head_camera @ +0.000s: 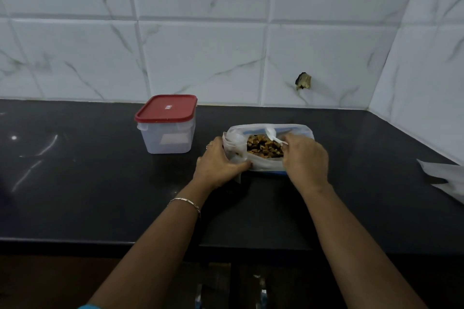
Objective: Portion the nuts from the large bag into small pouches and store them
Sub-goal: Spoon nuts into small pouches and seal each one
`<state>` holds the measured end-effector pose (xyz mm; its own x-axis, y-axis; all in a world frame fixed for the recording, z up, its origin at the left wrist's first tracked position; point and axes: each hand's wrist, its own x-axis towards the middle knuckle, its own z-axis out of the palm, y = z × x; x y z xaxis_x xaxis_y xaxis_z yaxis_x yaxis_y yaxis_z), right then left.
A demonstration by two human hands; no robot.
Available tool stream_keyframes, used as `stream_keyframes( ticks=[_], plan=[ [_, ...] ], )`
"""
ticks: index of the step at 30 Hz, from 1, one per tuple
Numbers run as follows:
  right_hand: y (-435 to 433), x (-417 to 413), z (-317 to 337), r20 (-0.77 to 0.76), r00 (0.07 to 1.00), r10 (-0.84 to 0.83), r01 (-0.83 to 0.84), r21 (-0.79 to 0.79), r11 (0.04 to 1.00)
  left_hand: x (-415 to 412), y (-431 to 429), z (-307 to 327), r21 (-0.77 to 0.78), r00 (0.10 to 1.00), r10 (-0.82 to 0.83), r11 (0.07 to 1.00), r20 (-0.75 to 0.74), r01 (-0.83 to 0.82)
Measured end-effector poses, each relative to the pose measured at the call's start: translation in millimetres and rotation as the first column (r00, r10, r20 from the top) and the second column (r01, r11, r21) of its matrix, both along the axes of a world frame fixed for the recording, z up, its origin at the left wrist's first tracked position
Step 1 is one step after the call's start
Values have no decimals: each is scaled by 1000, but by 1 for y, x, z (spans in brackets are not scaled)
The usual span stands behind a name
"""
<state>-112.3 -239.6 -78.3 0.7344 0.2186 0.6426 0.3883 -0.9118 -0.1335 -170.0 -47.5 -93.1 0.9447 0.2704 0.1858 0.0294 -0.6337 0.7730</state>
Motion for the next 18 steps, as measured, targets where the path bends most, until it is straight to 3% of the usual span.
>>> stream_keyframes(
  ticks=[3,7,13,16,18],
  plan=[
    [5,3,2,-56,998,12,-17,-97,995,-2,1,2,-80,999,-28,996,19,30],
    [12,4,7,-23,999,41,-45,-206,977,-5,3,2,-207,995,-58,976,76,73],
    [17,16,15,19,998,56,-46,-367,929,-6,4,3,-235,995,-22,971,98,45],
    [22,28,18,-18,993,120,-119,-339,933,-3,5,3,-243,995,-26,969,95,48],
    [20,35,14,-78,984,161,-175,-229,958,-2,7,3,-251,996,-26,967,89,48]
  ],
)
